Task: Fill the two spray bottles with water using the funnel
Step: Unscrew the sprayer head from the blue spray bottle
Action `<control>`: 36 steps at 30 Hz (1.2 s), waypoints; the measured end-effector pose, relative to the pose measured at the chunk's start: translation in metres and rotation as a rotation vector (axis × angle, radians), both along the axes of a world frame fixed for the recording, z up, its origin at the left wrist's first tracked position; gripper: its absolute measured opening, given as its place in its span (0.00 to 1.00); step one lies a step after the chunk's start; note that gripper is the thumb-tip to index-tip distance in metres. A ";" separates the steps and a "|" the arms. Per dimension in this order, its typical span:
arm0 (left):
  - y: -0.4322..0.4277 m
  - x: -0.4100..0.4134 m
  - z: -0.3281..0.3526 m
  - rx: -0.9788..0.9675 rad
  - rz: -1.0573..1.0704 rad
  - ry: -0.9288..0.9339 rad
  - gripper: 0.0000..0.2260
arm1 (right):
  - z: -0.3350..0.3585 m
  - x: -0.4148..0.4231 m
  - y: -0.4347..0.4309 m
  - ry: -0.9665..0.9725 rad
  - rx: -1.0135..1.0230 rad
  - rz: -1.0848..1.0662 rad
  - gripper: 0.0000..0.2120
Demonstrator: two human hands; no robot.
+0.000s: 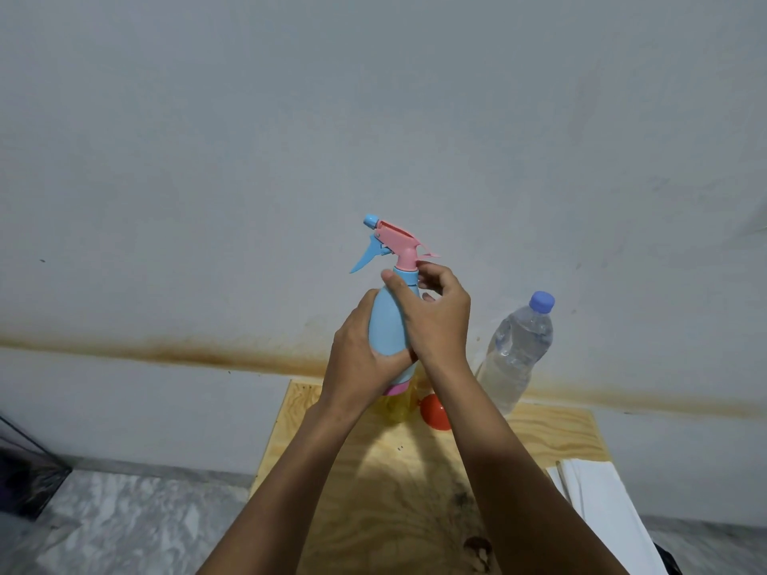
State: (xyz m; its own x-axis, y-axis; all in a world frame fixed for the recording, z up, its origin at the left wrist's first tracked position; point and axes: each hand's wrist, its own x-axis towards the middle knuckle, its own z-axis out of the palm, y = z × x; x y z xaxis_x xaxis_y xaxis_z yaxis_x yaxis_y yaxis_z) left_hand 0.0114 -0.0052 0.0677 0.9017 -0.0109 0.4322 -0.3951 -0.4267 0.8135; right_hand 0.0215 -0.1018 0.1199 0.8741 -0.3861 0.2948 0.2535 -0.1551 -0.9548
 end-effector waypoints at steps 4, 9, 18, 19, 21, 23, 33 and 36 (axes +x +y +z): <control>0.003 -0.003 -0.003 -0.036 -0.017 0.018 0.36 | -0.003 0.000 -0.004 0.032 0.035 0.031 0.13; 0.003 -0.006 -0.002 -0.050 -0.051 -0.008 0.34 | -0.008 -0.003 -0.006 0.044 0.066 0.076 0.13; 0.002 -0.004 -0.009 -0.047 -0.062 -0.021 0.32 | 0.006 -0.004 -0.009 0.054 0.278 0.065 0.05; 0.003 -0.004 -0.011 -0.038 -0.062 -0.012 0.32 | 0.009 -0.003 -0.012 0.035 0.310 0.065 0.04; 0.005 -0.004 -0.017 -0.024 -0.068 0.019 0.33 | 0.014 -0.001 -0.017 -0.002 0.326 0.071 0.02; 0.006 -0.003 -0.022 -0.021 -0.074 0.057 0.33 | 0.020 0.001 -0.021 -0.035 0.346 0.087 0.03; 0.011 -0.003 -0.058 0.030 -0.103 0.179 0.32 | 0.059 0.014 -0.042 -0.218 0.537 0.087 0.13; 0.015 -0.004 -0.065 0.019 -0.082 0.198 0.32 | 0.066 0.016 -0.055 -0.227 0.544 0.054 0.14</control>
State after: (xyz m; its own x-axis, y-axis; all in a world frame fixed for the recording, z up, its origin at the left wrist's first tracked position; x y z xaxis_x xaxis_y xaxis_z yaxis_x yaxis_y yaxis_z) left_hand 0.0072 0.0100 0.0025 0.9647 -0.0940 0.2459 -0.2624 -0.4157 0.8708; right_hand 0.0376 -0.1567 0.1863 0.8348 -0.4912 0.2488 0.4546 0.3599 -0.8147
